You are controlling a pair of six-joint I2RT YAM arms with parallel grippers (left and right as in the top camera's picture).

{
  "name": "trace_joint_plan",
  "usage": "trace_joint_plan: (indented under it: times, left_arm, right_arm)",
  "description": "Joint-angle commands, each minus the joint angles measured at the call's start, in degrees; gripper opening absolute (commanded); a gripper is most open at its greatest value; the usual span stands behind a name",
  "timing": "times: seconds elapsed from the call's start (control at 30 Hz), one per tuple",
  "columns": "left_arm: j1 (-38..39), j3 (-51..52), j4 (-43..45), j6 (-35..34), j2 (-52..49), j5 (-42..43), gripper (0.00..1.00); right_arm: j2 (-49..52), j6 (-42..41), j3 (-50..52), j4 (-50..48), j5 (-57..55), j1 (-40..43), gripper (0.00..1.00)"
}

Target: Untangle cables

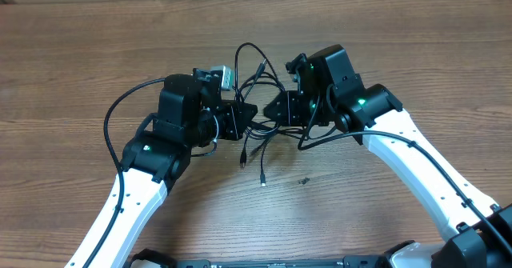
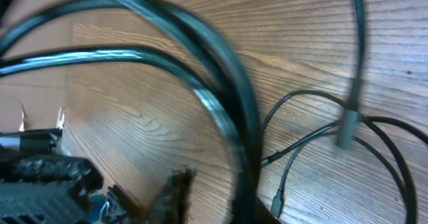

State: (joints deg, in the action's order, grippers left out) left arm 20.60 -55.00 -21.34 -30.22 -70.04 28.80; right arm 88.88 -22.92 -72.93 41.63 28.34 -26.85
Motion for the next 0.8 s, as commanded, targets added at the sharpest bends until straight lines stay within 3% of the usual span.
trace_joint_plan:
  times: [0.0,0.03,0.07,0.1,0.13,0.17,0.4,0.77]
  left_arm:
    - [0.4,-1.1,0.5,0.0,0.4,1.9,0.04]
    - [0.4,-1.1,0.1,0.0,0.4,0.6,0.09]
    - [0.4,-1.1,-0.8,0.0,0.4,-1.0,0.25]
    - [0.4,-1.1,-1.5,0.0,0.4,-2.3,0.33]
    - [0.4,-1.1,-4.0,0.0,0.4,-5.9,0.9]
    - [0.4,-1.1,-5.8,0.0,0.4,-8.3,1.0]
    - [0.4,-1.1,-15.8,0.0,0.4,-19.6,1.0]
    - [0.4,-1.1,-23.6,-0.3,0.4,-27.4,1.0]
  right_arm:
    - [-1.0,0.5,-1.0,-0.4,1.3,-0.4,0.04]
    - [-1.0,0.5,-1.0,-0.4,1.3,-0.4,0.04]
    - [-1.0,0.5,-1.0,-0.4,1.3,-0.4,0.04]
    - [-1.0,0.5,-1.0,-0.4,1.3,-0.4,0.04]
    - [-1.0,0.5,-1.0,-0.4,1.3,-0.4,0.04]
    - [-1.0,0.5,-1.0,-0.4,1.3,-0.4,0.04]
    - [-1.0,0.5,-1.0,-0.5,0.0,-0.4,0.04]
    - [-1.0,0.5,-1.0,-0.7,-2.2,-0.4,0.04]
